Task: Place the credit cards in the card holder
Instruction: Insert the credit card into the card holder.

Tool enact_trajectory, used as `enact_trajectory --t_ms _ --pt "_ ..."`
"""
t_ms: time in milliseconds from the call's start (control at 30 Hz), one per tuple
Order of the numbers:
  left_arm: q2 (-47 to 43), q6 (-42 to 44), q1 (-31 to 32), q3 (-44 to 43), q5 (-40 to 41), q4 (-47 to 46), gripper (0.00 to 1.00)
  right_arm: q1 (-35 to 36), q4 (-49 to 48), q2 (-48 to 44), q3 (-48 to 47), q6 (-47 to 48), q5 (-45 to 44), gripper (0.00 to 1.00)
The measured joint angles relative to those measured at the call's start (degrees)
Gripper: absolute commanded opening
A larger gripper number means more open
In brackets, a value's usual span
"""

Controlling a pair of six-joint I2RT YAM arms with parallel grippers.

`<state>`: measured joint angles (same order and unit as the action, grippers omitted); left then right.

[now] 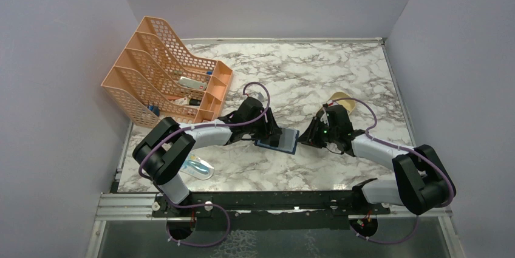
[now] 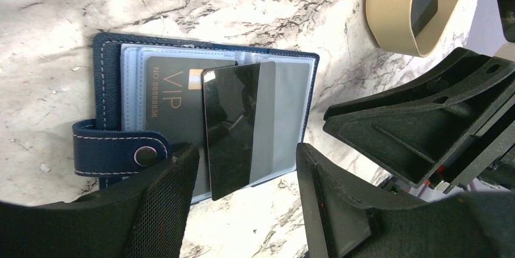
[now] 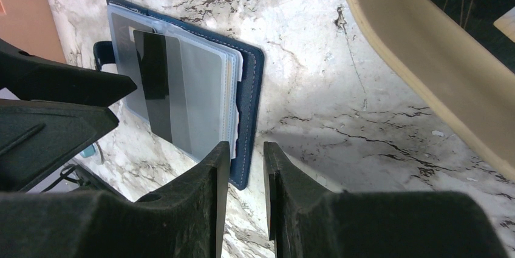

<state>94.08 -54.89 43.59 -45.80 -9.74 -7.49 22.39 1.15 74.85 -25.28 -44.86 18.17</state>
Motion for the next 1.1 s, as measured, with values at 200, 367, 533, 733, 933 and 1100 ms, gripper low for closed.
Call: enact_trajectory --t_ms 200,367,533,733,933,1100 --pt "-0.2 1.4 0.0 -0.8 0.4 0.7 0.63 0.0 -0.8 0.5 0.0 0.0 0.6 0.27" --pt "1.3 1.4 0.0 -0.8 -0.1 0.0 0.63 0.0 -1.6 1.2 0.0 0.0 0.8 0.27" --pt "3.0 1.5 0.0 -2.0 -0.8 -1.1 0.56 0.2 -2.4 2.6 0.0 -0.1 0.9 0.27" --pt "5.3 0.9 0.0 -2.5 -2.9 -3.4 0.5 0.7 -5.6 4.6 0.0 -0.4 1.5 0.27" --pt "6.8 0.6 0.3 -3.3 -4.5 -4.2 0.48 0.9 -8.5 6.3 -0.1 -0.6 2.4 0.27" --pt "8.0 0.3 1.3 -3.8 -5.0 -5.3 0.48 1.0 -8.5 6.9 -0.7 -0.5 2.7 0.27"
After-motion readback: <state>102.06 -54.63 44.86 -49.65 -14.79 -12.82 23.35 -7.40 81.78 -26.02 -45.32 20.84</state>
